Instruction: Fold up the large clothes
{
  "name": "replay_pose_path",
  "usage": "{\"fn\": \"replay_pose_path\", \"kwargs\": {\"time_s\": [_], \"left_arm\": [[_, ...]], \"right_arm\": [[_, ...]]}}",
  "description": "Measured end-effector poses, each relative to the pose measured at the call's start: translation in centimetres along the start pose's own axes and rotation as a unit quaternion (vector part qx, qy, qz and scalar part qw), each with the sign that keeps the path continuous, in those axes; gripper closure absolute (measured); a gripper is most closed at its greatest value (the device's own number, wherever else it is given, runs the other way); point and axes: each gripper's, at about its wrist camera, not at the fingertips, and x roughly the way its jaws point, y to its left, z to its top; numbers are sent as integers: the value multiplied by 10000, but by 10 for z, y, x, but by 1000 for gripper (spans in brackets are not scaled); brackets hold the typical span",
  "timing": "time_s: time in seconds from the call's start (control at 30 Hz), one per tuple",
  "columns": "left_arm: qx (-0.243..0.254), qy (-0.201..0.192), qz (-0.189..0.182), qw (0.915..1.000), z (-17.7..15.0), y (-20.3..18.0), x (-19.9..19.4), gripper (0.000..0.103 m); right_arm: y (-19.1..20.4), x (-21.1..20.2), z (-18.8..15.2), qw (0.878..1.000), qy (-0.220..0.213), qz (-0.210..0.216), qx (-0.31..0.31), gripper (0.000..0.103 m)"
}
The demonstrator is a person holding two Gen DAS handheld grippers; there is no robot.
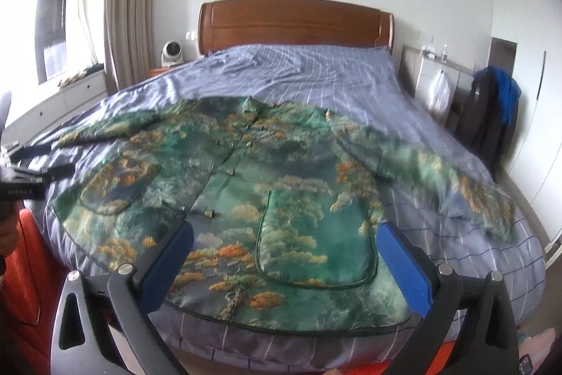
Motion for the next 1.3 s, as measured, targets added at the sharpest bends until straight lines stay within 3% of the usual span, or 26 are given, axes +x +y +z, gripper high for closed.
{"fn": "replay_pose_path", "kwargs": {"time_s": [0.17, 0.33, 0.43, 0.57, 0.67, 0.73, 0.8, 0.93, 1.03, 1.1, 1.13, 1.17, 1.2, 1.3], "left_arm": [[-157, 169, -27, 9997, -1, 7, 7, 1], [-243, 185, -4, 9995, -2, 10, 8, 1], [-225, 187, 60, 9996, -5, 12, 9, 1], [-359, 313, 47, 9989, -8, 17, 14, 1], [-465, 373, 2, 9982, -8, 19, 15, 1], [-458, 349, 37, 9983, -8, 18, 13, 1], [-420, 337, 88, 9985, -9, 17, 12, 1], [-328, 440, 135, 9984, -10, 12, 16, 1], [-254, 454, 176, 9985, -9, 8, 16, 1], [-201, 459, 210, 9985, -8, 5, 17, 1], [-179, 459, 230, 9985, -7, 4, 17, 1], [-161, 453, 257, 9985, -7, 4, 16, 1], [-149, 433, 282, 9986, -7, 4, 15, 1], [-161, 334, 344, 9987, -8, 7, 12, 1]], "right_arm": [[9, 6, -6, 9994, 205, 201, -203, 0], [-10, 19, -13, 9980, 523, 334, 82, 0], [-54, 32, -23, 9950, 879, 140, 442, 0], [-149, 35, -25, 9839, 860, -120, 1560, 1], [-243, 40, -30, 9585, 626, -283, 2768, 1], [-305, 53, -42, 9265, 844, -444, 3641, 1], [-343, 64, -54, 9033, 871, -381, 4184, 5], [-397, 89, -87, 8476, 703, -241, 5255, 22], [-416, 109, -103, 8209, 609, -429, 5661, 42], [-426, 118, -105, 8076, 408, -420, 5868, 50], [-429, 123, -105, 8022, 357, -411, 5945, 73], [-432, 126, -101, 8063, 401, -605, 5871, 92], [-434, 125, -92, 8173, 501, -1027, 5648, 92], [-429, 128, -62, 8424, 774, -1738, 5041, 92]]}}
